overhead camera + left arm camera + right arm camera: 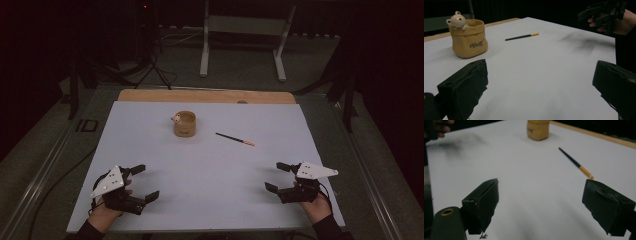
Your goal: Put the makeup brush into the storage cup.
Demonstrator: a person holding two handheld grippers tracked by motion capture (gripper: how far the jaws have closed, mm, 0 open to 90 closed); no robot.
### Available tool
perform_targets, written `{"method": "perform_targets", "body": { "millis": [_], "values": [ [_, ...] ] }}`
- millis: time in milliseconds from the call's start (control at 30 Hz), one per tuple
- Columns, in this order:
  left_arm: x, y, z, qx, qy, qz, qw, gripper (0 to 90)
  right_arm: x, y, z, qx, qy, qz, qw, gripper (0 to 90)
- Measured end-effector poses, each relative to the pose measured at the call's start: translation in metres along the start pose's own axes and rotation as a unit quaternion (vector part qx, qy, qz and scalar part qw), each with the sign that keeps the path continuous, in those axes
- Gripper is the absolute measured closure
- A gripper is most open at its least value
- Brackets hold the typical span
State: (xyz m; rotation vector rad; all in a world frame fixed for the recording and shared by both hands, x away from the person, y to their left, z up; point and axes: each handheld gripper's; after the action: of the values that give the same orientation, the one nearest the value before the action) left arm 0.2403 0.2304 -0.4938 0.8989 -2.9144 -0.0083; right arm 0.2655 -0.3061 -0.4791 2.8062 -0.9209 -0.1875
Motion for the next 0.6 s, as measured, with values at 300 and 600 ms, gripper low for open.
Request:
{"method": "perform_targets", "body": {
  "millis": [300,600],
  "values": [
    [0.001,0.001,0.0,-0.001,-0.004,-0.001,1.0,1.1,0.006,-0.01,-0.011,-0.063,-0.007,-0.033,0.9975,13.8],
    [0.001,0.001,0.0,-0.002,-0.005,-0.001,1.0,1.1,0.026,-0.026,-0.021,-0.098,-0.023,-0.033,0.9944,13.9]
  ]
}}
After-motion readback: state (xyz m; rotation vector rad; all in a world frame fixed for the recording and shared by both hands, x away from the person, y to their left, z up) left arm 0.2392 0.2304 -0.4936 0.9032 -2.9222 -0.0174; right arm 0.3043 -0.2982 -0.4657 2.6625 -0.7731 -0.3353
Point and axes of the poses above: each handheld gripper's, and its own axes: y roughly backward along the jaws, z roughly out of its underside, x roughly to its right, and after that the axes turned 14 degrees about x, right-handed
